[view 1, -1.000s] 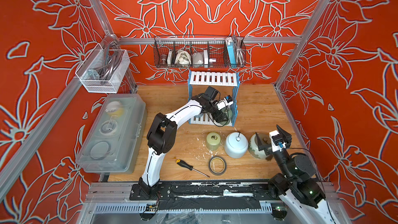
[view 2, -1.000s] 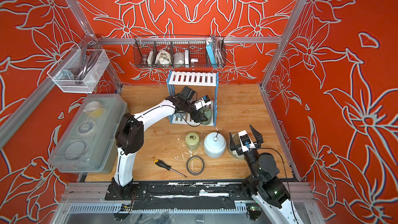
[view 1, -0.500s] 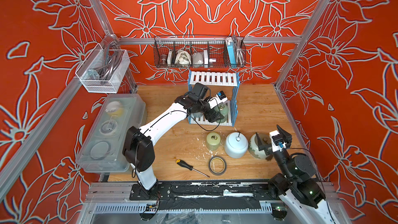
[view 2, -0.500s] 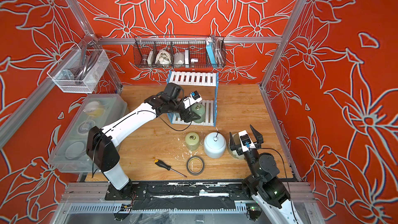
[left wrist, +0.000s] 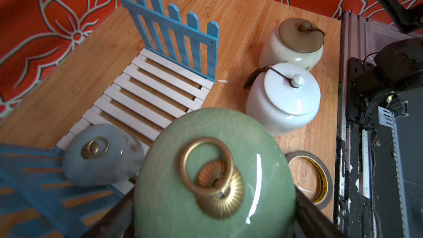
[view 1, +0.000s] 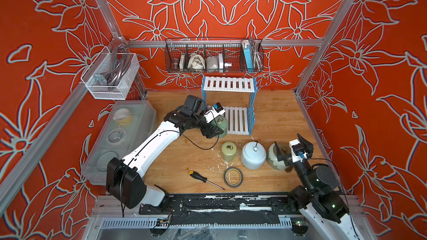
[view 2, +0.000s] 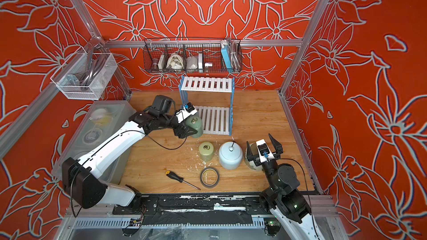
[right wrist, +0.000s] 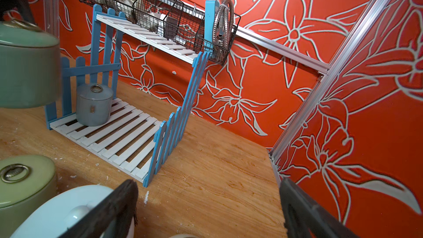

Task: Remove the tea canisters from the shelf
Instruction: Pick up the tea canister from the shelf, then place the tea canister at the center of the board.

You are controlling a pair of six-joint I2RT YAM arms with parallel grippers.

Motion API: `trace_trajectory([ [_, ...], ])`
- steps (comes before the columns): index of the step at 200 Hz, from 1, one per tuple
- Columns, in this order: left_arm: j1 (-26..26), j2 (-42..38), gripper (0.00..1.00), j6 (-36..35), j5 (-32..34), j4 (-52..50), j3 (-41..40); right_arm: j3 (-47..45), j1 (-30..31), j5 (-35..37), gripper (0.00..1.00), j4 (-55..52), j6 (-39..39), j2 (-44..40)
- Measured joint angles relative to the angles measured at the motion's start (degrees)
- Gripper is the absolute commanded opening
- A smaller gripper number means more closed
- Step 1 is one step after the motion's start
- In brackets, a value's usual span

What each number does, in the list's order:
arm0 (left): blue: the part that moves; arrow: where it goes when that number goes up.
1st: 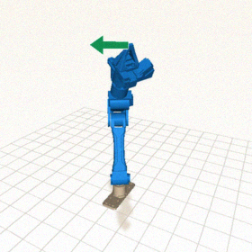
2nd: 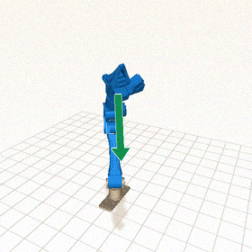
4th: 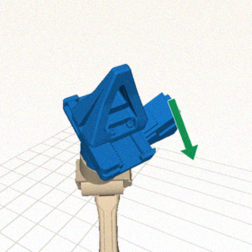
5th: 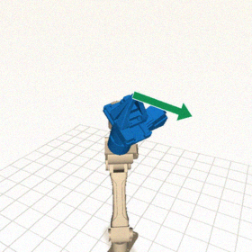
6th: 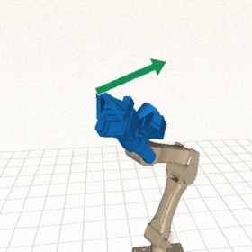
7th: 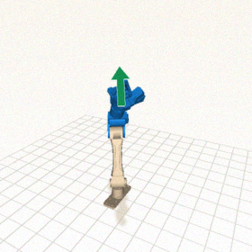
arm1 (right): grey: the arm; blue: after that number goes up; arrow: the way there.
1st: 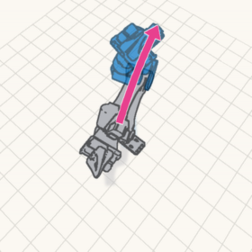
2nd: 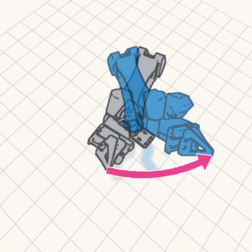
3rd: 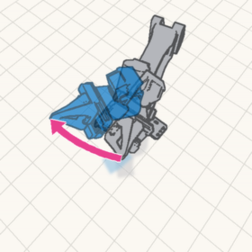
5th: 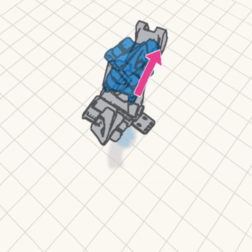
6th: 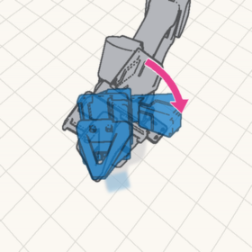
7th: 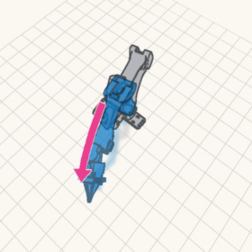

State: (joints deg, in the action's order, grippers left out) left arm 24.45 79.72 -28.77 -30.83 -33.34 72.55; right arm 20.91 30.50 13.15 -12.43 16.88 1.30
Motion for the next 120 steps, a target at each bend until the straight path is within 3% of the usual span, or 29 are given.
trace_trajectory([
  [72, -2.69, -10.01, 0.49, -0.17, -0.52, 0.04, -14.23, 0.0, -0.15, -0.09, 1.0, 0.0, 0.11, 0.94],
  [120, -3.1, -12.07, 0.5, -0.2, -0.37, 2.14, -21.59, 0.0, -0.26, -0.17, 1.0, 0.02, 0.13, 1.2],
])
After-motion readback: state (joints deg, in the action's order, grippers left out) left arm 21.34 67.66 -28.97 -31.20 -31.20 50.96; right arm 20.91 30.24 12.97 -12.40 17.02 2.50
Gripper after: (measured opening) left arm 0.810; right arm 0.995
